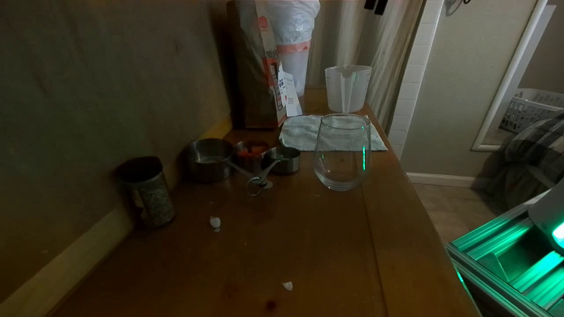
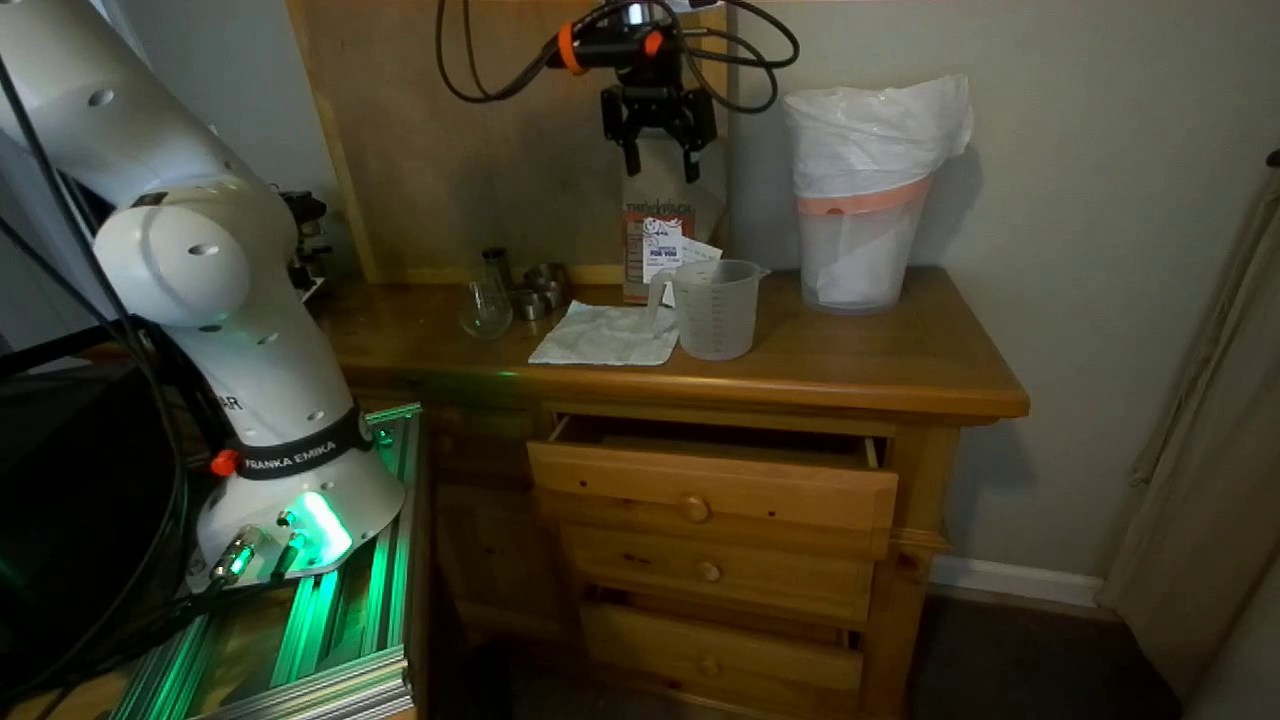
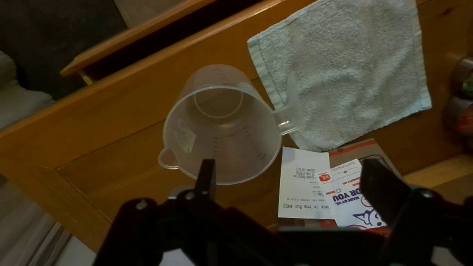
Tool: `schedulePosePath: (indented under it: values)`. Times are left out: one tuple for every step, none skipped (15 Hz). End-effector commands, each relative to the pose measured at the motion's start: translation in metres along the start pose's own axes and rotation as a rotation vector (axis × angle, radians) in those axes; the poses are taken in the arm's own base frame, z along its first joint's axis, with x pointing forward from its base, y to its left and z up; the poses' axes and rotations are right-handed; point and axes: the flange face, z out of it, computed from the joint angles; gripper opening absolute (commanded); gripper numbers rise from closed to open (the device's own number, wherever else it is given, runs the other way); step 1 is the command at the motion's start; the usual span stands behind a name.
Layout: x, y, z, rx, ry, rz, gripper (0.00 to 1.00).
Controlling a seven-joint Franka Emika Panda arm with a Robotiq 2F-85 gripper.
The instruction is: Put the jar upright
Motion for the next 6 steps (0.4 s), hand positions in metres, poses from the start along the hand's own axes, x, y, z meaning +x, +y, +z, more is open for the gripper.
schedulePosePath:
  values:
    - [-0.0015,-0.0031,-0.0034,-0.001,0.001,-0.002,1.0]
    - [-0.0022,-0.0047,-0.0056,-0.001,0.005,-0.005,1.0]
    - [-0.0022,-0.0048,-0.0056,-0.001,0.006,-0.005,1.0]
    - [-0.0024,-0.004,-0.0049,0.001,0.005,-0.003,1.0]
    - [-0.0025,-0.0033,-0.0037,0.002,0.003,-0.002,1.0]
    - [-0.0026,-0.0029,-0.0032,0.002,0.002,-0.001,1.0]
